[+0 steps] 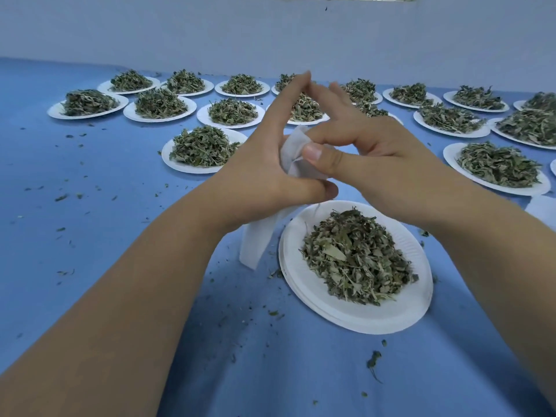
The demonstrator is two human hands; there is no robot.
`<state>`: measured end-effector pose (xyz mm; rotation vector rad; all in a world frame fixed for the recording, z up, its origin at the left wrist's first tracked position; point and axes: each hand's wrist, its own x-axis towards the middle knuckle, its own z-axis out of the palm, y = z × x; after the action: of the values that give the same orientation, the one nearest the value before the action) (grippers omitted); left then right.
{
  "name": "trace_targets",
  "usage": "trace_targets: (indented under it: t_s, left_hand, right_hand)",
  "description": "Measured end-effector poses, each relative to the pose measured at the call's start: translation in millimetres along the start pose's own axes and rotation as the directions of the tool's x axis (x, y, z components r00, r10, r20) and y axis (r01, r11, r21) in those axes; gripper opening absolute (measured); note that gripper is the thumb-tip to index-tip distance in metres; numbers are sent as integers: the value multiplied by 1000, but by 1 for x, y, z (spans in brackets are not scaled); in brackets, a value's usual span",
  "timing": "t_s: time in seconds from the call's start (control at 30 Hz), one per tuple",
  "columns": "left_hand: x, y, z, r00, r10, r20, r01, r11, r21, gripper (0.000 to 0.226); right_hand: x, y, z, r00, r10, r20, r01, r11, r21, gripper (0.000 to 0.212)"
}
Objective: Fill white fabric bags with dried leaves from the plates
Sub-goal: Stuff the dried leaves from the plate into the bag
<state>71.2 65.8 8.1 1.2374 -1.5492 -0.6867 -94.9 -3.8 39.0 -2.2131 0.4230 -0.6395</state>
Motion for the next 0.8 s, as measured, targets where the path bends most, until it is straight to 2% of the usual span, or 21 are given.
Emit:
trace_targets:
  t_s: [0.17, 0.4, 0.47, 0.57, 0.63, 0.67, 0.73, 0.8]
  left_hand:
    - [1, 0, 0, 998, -54, -16, 56, 993, 105, 111]
    - [3, 6, 7, 991, -110, -80, 128, 958, 256, 67]
    - [3, 4, 8, 984, -98, -149, 131, 964, 232, 52]
    - [3, 5, 8, 981, -127, -149, 150, 976, 155, 56]
    - [3, 5, 9, 981, -141, -134, 161, 976, 150, 56]
    - [2, 4, 10, 980, -148, -134, 167, 976, 138, 56]
    - [3, 1, 10, 978, -165, -126, 175, 982, 76, 59]
    - [4, -2, 11, 981, -161, -105, 162, 987, 2, 58]
  right_hand:
    - [-6, 9, 0, 992, -44, -117, 52, 996, 67, 19]
    - [-15, 14, 2, 975, -120, -186, 101, 989, -106, 15]
    - [-17, 14, 4, 967, -142, -210, 120, 986, -116, 13]
    - [-18, 17, 4, 906, -215, -365, 200, 977, -78, 14]
    - [-16, 20, 3, 859, -166, -484, 194, 981, 7, 13]
    - [-14, 21, 3, 861, -98, -499, 146, 988, 56, 12]
    - [-12, 24, 6, 906, 36, -422, 21, 992, 128, 13]
    - [-11, 27, 9, 921, 92, -378, -37, 988, 150, 15]
